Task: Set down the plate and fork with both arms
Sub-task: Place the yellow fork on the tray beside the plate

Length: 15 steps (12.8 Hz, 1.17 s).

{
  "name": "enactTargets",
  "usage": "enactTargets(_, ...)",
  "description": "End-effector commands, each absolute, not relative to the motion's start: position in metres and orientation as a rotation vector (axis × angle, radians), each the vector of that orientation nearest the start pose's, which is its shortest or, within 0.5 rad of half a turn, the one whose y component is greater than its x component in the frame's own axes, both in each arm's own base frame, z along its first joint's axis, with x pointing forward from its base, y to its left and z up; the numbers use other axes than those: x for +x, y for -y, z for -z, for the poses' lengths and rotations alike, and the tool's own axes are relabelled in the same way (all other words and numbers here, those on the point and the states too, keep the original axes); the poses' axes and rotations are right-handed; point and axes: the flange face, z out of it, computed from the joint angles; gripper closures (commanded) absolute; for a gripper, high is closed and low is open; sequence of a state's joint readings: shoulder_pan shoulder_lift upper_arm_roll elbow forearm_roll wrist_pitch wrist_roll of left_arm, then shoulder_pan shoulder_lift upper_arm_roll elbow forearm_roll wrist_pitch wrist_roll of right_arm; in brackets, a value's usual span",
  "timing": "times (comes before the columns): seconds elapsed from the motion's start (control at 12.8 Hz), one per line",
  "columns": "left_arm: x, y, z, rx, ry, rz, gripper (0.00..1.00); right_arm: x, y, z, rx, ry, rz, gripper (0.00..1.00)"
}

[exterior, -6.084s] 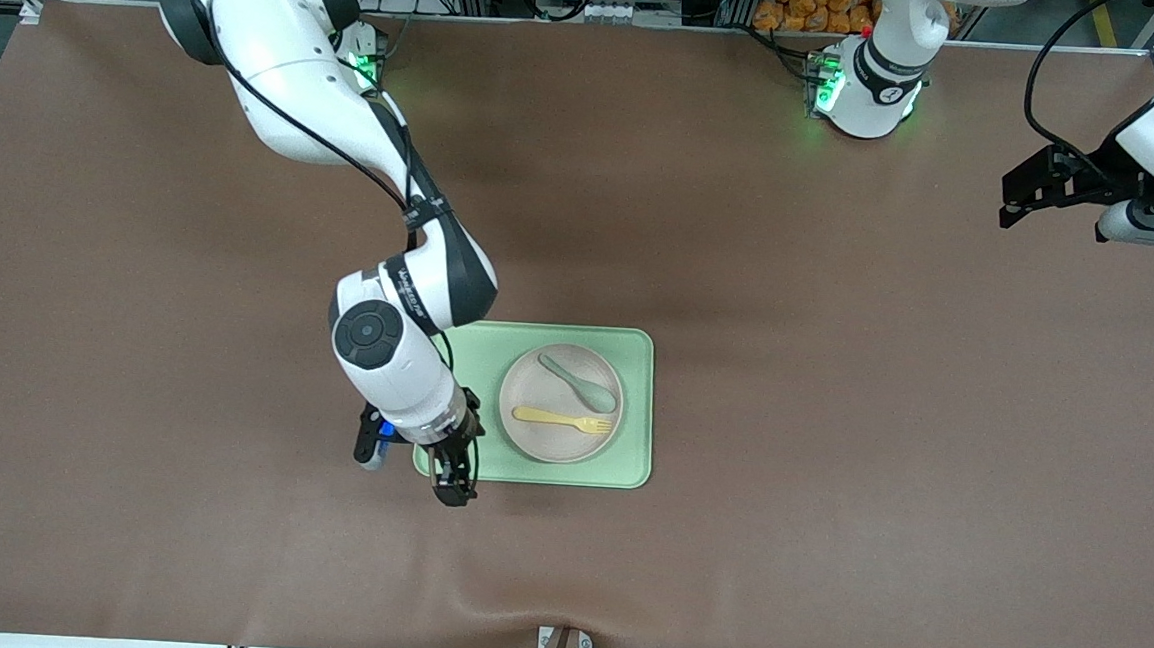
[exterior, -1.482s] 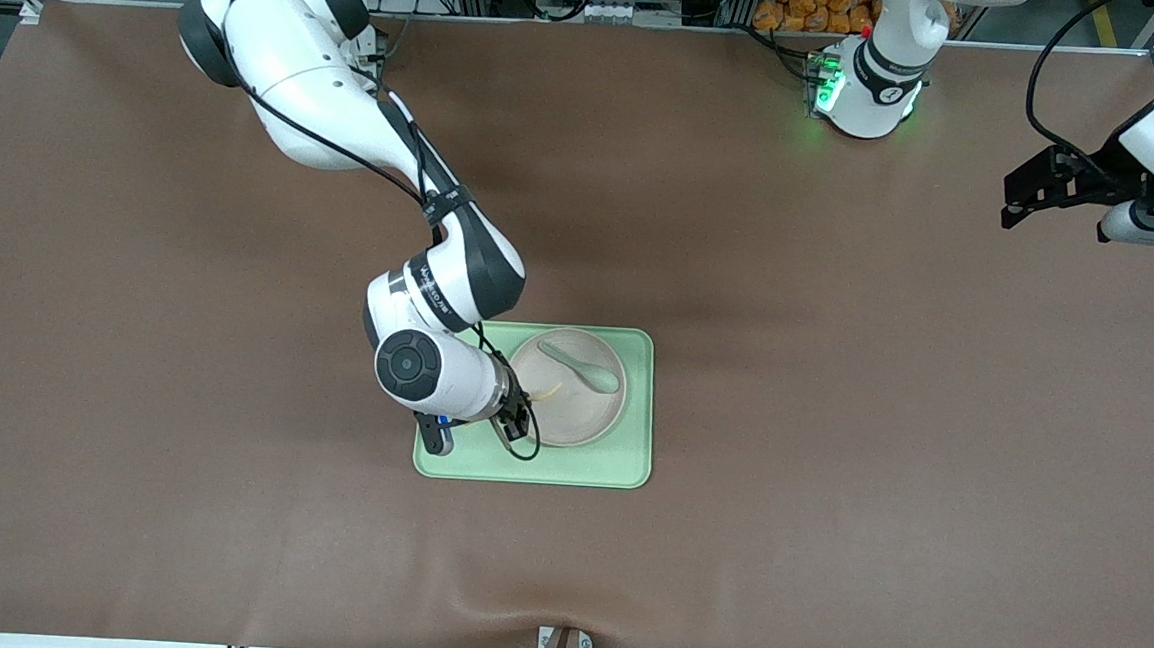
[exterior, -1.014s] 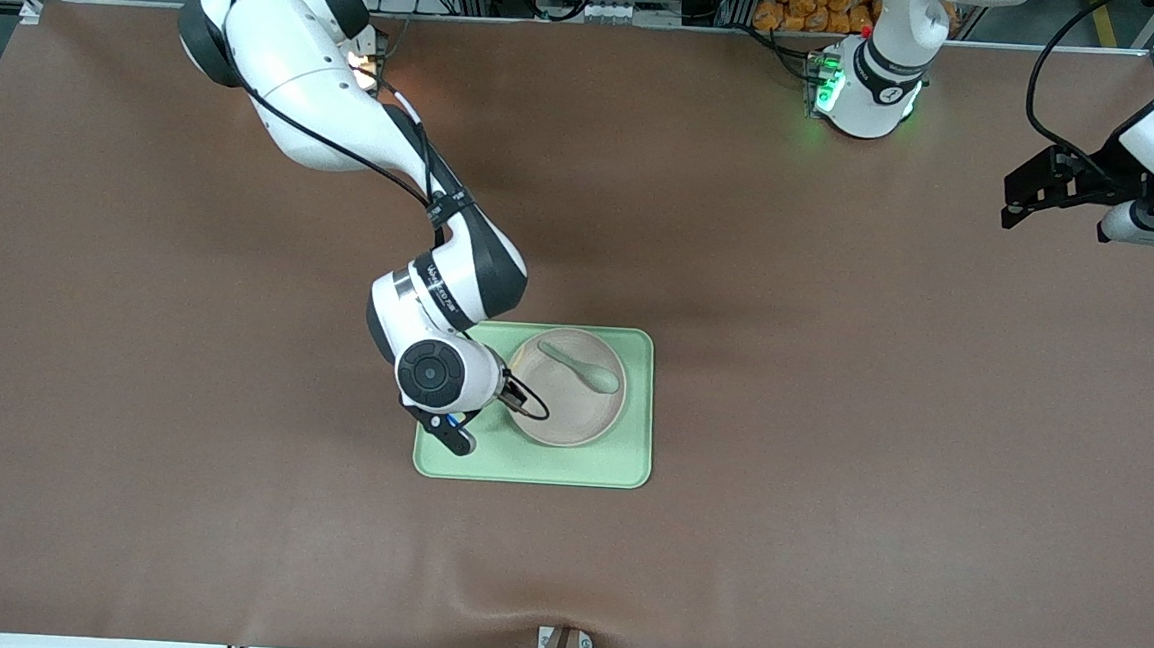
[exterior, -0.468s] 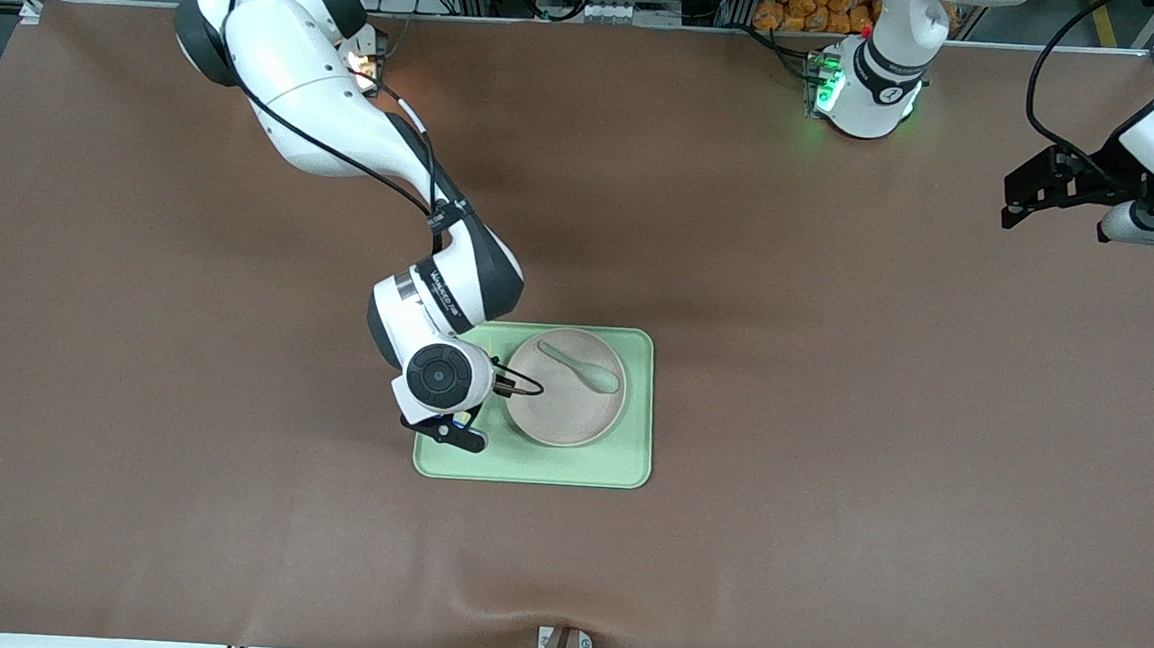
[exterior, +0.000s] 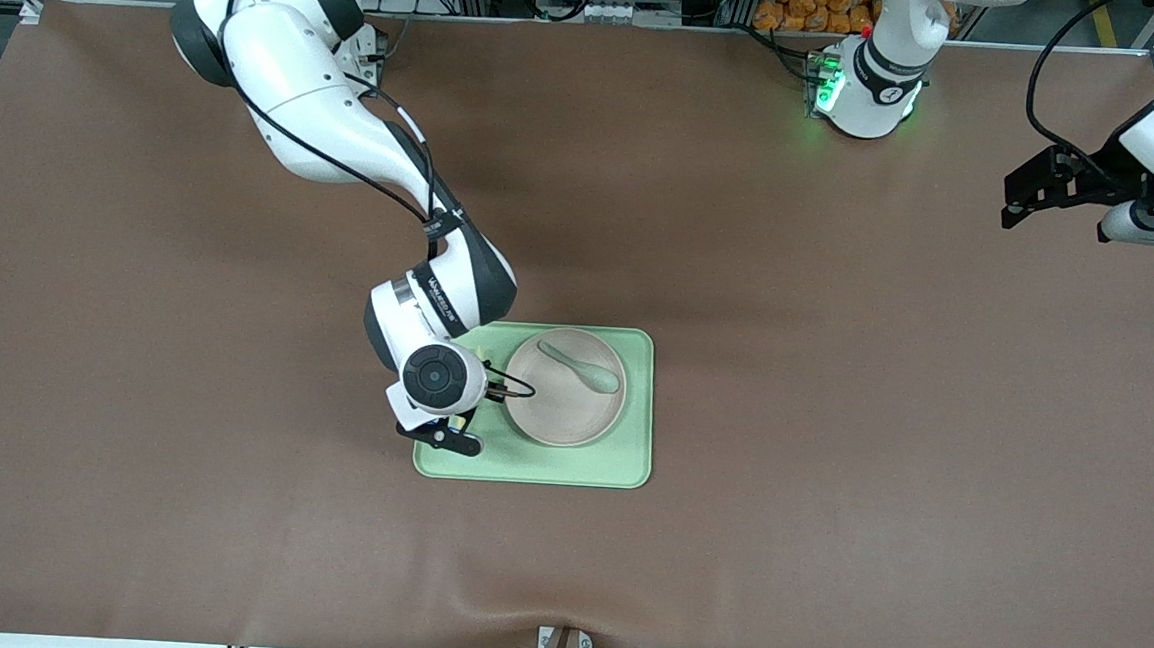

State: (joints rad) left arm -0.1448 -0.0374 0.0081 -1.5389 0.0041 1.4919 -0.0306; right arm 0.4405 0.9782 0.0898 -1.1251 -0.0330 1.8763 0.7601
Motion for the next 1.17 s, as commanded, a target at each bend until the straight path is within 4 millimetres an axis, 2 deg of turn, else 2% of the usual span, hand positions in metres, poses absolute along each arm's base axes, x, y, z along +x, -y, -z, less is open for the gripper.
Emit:
enactTargets(0.0, 0.53, 0.071, -0.657, -3.148, -0.166, -0.006, 0.0, 0.66, -0.34, -0.225, -3.188, -0.392, -0.288, 0.0)
enactTargets(0.16, 0.53, 0.071, -0.657, -3.148, -0.166, -0.006, 0.0, 0.667, -0.329, -0.233, -3.172, -0.429, -0.295, 0.0)
enactTargets(0.31, 0.53, 0.072, -0.657, -3.148, -0.166, -0.009, 0.0, 0.677, -0.311, -0.25, -3.151, -0.482, -0.268, 0.0)
enactTargets(0.47, 0.53, 0.072, -0.657, -3.148, -0.166, -0.009, 0.0, 0.69, -0.286, -0.268, -3.125, -0.556, -0.236, 0.0)
enactTargets(0.55, 0.53, 0.071, -0.657, -3.148, -0.166, -0.006, 0.0, 0.698, -0.267, -0.274, -3.11, -0.594, -0.229, 0.0)
enactTargets(0.7, 0.53, 0.072, -0.657, -3.148, -0.166, -0.009, 0.0, 0.709, -0.242, -0.308, -3.037, -0.634, -0.202, 0.0)
enactTargets(0.78, 0.53, 0.071, -0.657, -3.148, -0.166, -0.006, 0.0, 0.711, -0.234, -0.335, -3.009, -0.64, -0.175, 0.0)
enactTargets(1.09, 0.53, 0.072, -0.657, -3.148, -0.166, -0.009, 0.0, 0.704, -0.191, -0.424, -3.024, -0.688, -0.108, 0.0)
